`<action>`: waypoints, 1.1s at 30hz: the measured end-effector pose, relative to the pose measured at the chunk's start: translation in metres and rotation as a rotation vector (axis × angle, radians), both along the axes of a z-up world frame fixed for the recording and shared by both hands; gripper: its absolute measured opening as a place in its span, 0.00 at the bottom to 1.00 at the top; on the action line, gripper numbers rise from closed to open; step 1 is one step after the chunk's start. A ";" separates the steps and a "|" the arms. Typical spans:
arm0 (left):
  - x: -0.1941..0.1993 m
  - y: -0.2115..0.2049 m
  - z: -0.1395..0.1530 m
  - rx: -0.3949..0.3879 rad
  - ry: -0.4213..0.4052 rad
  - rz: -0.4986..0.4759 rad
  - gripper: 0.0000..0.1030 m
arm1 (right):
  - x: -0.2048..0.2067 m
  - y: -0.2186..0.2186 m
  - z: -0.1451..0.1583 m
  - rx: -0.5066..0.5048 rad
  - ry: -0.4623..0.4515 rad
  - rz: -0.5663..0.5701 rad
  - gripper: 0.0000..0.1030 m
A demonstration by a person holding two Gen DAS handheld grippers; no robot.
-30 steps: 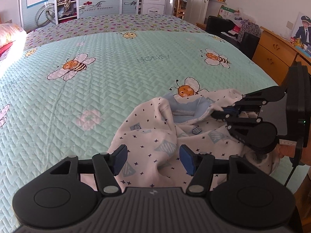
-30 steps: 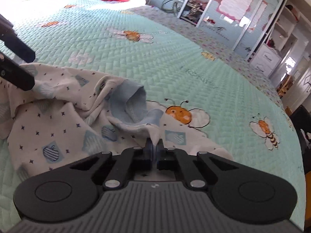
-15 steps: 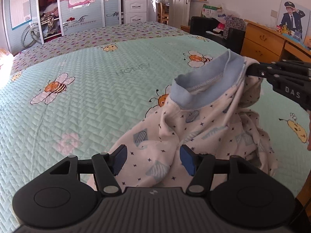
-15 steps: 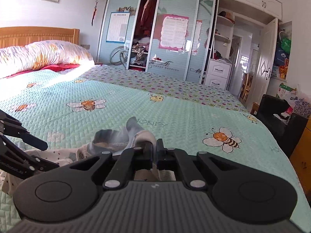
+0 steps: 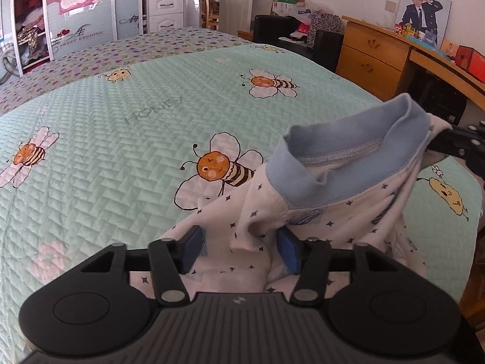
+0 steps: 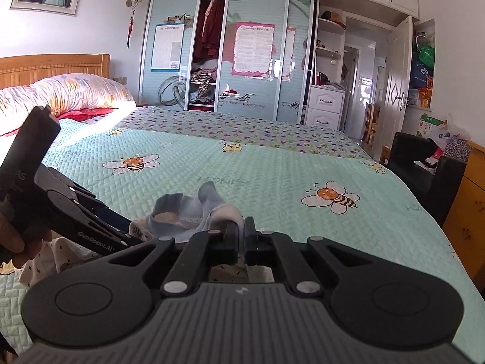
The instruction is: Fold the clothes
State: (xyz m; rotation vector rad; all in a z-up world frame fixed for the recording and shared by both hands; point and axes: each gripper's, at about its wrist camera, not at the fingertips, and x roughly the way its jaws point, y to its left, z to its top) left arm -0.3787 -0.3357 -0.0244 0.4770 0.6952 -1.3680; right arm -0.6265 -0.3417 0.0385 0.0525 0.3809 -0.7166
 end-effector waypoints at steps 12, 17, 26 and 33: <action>0.001 0.106 0.118 -0.358 -0.254 0.283 0.05 | 0.019 0.016 0.035 -0.036 -0.099 0.075 0.03; -0.004 0.149 0.208 -0.579 -0.424 0.382 0.05 | 0.039 0.029 0.107 -0.122 -0.255 0.207 0.03; -0.012 0.172 0.303 -0.767 -0.570 0.417 0.05 | 0.048 0.011 0.208 -0.021 -0.533 0.389 0.03; 0.002 0.136 0.254 -0.574 -0.404 0.290 0.05 | 0.048 0.008 0.189 -0.049 -0.478 0.301 0.03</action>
